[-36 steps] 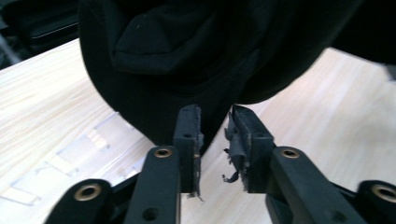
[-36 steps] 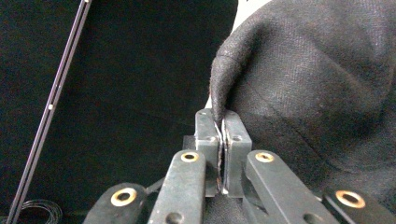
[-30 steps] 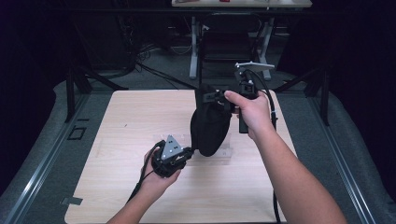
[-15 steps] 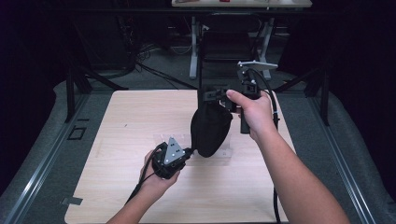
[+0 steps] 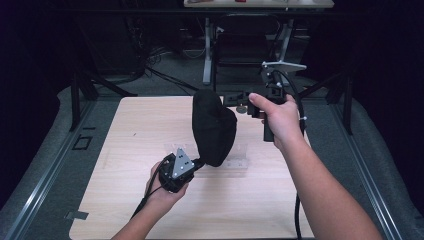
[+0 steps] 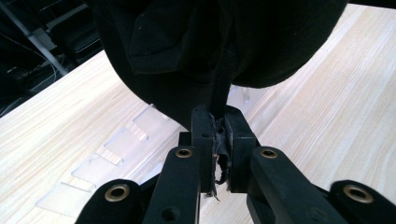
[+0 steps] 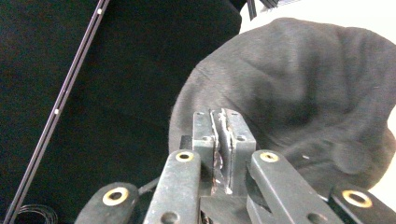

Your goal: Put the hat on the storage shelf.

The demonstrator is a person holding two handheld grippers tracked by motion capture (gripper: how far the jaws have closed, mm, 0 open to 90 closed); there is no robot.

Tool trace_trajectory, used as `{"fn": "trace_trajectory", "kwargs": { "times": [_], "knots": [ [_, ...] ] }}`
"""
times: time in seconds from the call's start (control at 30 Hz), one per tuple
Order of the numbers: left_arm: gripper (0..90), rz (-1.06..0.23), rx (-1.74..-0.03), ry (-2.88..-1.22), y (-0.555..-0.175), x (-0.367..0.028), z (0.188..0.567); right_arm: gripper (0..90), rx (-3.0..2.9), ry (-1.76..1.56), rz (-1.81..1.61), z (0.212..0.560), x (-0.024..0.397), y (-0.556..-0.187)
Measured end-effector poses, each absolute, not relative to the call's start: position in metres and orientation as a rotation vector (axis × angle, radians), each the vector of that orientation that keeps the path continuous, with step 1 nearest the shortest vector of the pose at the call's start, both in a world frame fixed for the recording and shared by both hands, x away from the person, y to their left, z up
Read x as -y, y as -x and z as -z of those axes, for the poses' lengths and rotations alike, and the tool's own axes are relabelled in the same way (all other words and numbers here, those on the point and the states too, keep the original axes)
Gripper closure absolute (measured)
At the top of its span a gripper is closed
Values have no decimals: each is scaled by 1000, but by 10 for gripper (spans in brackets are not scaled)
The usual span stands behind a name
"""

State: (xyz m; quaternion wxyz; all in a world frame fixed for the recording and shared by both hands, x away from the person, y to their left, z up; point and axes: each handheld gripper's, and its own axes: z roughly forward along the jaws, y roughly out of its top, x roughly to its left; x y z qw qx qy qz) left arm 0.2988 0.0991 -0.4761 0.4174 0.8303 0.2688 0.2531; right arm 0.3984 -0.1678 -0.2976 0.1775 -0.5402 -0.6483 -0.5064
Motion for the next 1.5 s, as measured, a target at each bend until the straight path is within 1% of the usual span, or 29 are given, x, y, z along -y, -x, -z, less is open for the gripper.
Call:
{"fn": "trace_trajectory", "kwargs": {
  "times": [0.3, 0.53, 0.7, 0.87, 1.0, 1.5],
  "knots": [
    [854, -593, -707, -2071, -303, -110, 480, 851, 1828, 1546, 1450, 296, 178, -397],
    [853, -584, -729, -2079, -304, -117, 485, 851, 1827, 1560, 1459, 295, 185, -396],
    [850, -573, -766, -2090, -307, -123, 492, 849, 1823, 1569, 1460, 295, 188, -396],
    [848, -524, -820, -2068, -308, -127, 505, 848, 1817, 1579, 1455, 299, 192, -396],
    [847, -545, -811, -2080, -307, -130, 507, 848, 1809, 1587, 1460, 300, 194, -396],
    [826, -505, -842, -2037, -304, -139, 515, 845, 1841, 1612, 1457, 304, 201, -390]
  ]
}}
